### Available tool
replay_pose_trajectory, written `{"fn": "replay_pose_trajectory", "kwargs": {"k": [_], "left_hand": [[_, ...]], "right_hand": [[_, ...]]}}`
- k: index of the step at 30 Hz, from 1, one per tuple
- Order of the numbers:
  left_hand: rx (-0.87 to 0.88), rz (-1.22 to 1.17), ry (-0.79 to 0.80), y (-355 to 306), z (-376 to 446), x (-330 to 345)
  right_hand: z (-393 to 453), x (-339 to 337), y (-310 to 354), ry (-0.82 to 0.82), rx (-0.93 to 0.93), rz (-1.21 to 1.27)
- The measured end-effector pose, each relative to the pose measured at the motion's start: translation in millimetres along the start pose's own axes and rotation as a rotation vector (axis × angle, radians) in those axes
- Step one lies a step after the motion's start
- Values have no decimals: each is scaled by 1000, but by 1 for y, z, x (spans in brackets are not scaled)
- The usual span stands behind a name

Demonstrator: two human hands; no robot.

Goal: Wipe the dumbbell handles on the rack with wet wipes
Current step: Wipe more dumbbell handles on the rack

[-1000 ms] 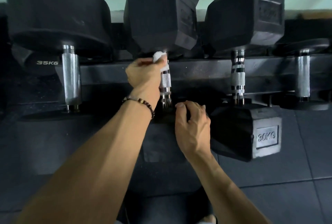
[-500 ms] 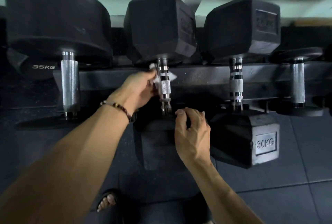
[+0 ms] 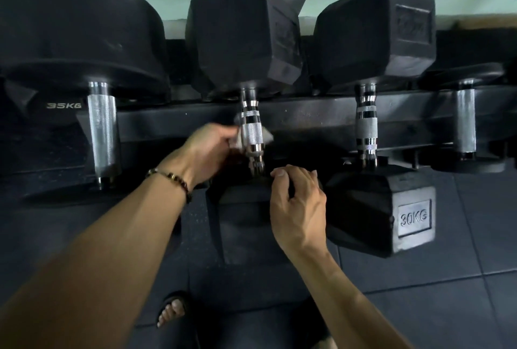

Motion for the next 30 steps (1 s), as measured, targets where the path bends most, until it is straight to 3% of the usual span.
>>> {"fn": "replay_pose_trajectory", "kwargs": {"k": [1,3,6,8,9,13,15,17,19,20,24,26,30], "left_hand": [[-52,130,-6,11,-7,-7],[-28,167,-105,17,-11,-14],[159,-99,-123,-3,4,-2],[185,-263,-193,-16,12,9],[170,-230,-205,-15,14,8],[16,347,-176,15,-15,-17],[91,390,-177,20,-23,-13],[256,213,-284,6,-20,-1],[334,-69,-354,-11,-11,3],[337,-100,-357,-15,-9,3],[260,507,-296,9,-39,-2],[328,590,-323,11,-46,7],[494,620,-559,-15,-35,24]], "right_hand": [[0,0,0,7,4,6],[0,1,0,7,9,14],[-1,1,1,-6,4,10],[0,1,1,-10,0,5],[0,1,-1,-4,-2,6],[1,1,0,9,13,12],[0,1,1,0,19,15],[1,-1,1,-7,19,11],[1,0,3,5,24,20],[1,0,2,8,29,21],[-1,-2,1,0,34,18],[0,-2,4,4,50,23],[0,-3,6,19,51,42]]}}
Point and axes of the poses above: each hand's wrist, its own z-axis towards the middle knuckle, its own x-axis out of the palm, y = z × x, the point moved 3 cm from there along z, towards the middle knuckle, and after that the axes turned 11 degrees about -z, right-handed, at the moved point
